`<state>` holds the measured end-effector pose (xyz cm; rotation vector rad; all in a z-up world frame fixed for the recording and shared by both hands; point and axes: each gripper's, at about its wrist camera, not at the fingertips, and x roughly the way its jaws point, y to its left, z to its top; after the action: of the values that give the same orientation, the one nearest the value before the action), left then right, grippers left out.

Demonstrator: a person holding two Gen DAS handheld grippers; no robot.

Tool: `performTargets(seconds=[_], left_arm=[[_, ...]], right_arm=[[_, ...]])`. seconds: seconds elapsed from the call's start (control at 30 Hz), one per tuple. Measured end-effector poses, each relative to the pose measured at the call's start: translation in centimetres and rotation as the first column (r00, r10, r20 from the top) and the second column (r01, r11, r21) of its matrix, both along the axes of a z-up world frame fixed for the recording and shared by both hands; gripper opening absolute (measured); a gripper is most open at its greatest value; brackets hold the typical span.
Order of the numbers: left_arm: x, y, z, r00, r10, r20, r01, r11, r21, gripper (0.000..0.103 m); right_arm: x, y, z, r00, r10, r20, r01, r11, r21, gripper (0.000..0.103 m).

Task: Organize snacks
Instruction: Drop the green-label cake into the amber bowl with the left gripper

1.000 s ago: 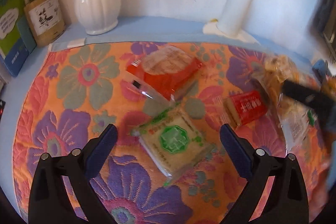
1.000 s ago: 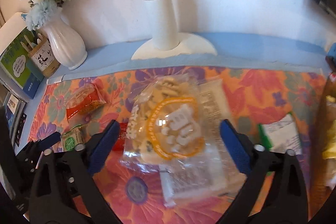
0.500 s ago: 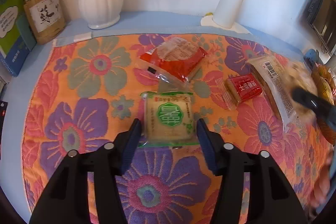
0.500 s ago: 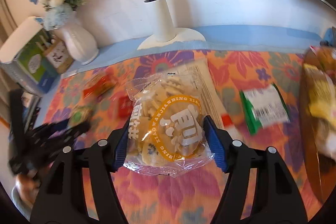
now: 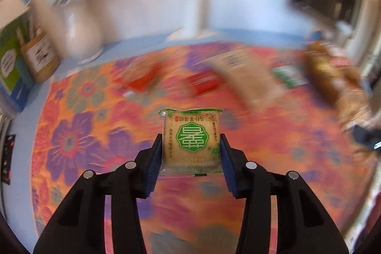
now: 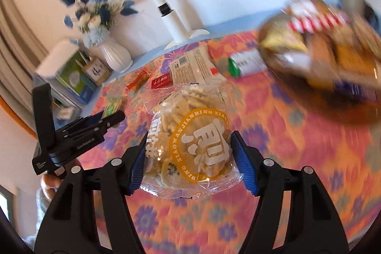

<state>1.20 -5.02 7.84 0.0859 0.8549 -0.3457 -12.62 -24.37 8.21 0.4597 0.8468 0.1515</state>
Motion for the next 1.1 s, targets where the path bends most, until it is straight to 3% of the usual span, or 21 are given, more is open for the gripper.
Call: performTargets(seconds=[0.1, 0.27, 0.37, 0.4, 0.5, 0.63, 0.7, 0.8, 0.87, 0.93, 0.97, 1.0, 1.1], left_arm=[[-2.0, -3.7, 2.9, 0.993, -0.105, 0.055, 0.107, 0.993, -0.046, 0.044], [-3.1, -11.6, 7.1, 0.950, -0.297, 0.101, 0.309, 0.940, -0.147, 0.044], [-2.9, -16.5, 8.3, 0.918, -0.368, 0.150, 0.388, 0.911, -0.139, 0.044], [-2.6, -18.6, 8.3, 0.908, -0.389, 0.157, 0.409, 0.904, -0.127, 0.044], [-2.2, -22.5, 7.6, 0.893, -0.417, 0.170, 0.434, 0.897, -0.080, 0.044], [-0.9, -26.2, 5.9, 0.884, -0.443, 0.148, 0.459, 0.884, -0.091, 0.044], [0.0, -27.2, 4.9, 0.888, -0.447, 0.112, 0.458, 0.882, -0.111, 0.044], [0.6, -27.7, 3.5, 0.869, -0.490, 0.071, 0.495, 0.856, -0.147, 0.045], [0.5, -27.8, 3.1, 0.866, -0.495, 0.073, 0.501, 0.855, -0.134, 0.046], [0.5, -27.8, 3.2, 0.848, -0.526, 0.066, 0.530, 0.834, -0.152, 0.067], [0.4, -27.7, 3.4, 0.853, -0.516, 0.076, 0.522, 0.841, -0.140, 0.093], [0.4, -27.4, 3.6, 0.865, -0.491, 0.106, 0.501, 0.856, -0.126, 0.094], [0.4, -25.3, 4.1, 0.873, -0.475, 0.109, 0.487, 0.863, -0.137, 0.093]], right_arm=[[-2.7, -2.7, 0.0, 0.998, -0.063, -0.001, 0.063, 0.996, 0.066, 0.067], [-5.5, -7.8, 3.6, 0.971, -0.219, 0.094, 0.220, 0.975, 0.004, 0.067], [-5.8, -11.5, 5.9, 0.937, -0.321, 0.138, 0.327, 0.945, -0.021, 0.066], [-5.3, -12.8, 6.5, 0.931, -0.338, 0.141, 0.344, 0.939, -0.017, 0.059], [-3.3, -15.2, 8.0, 0.914, -0.375, 0.155, 0.382, 0.924, -0.020, 0.052], [-0.4, -15.6, 8.1, 0.911, -0.370, 0.182, 0.401, 0.897, -0.186, 0.052], [-0.1, -15.9, 7.2, 0.923, -0.331, 0.198, 0.366, 0.913, -0.180, 0.052], [-0.8, -16.4, 6.1, 0.925, -0.322, 0.203, 0.350, 0.929, -0.121, 0.052], [-1.4, -16.3, 5.6, 0.936, -0.303, 0.181, 0.325, 0.940, -0.107, 0.057], [-2.6, -15.8, 5.7, 0.943, -0.291, 0.164, 0.310, 0.944, -0.108, 0.075], [-3.4, -15.7, 5.8, 0.945, -0.285, 0.160, 0.302, 0.949, -0.092, 0.082], [-3.9, -15.6, 5.8, 0.947, -0.282, 0.156, 0.297, 0.951, -0.083, 0.083], [-5.4, -14.3, 4.8, 0.962, -0.256, 0.099, 0.262, 0.963, -0.056, 0.084]])
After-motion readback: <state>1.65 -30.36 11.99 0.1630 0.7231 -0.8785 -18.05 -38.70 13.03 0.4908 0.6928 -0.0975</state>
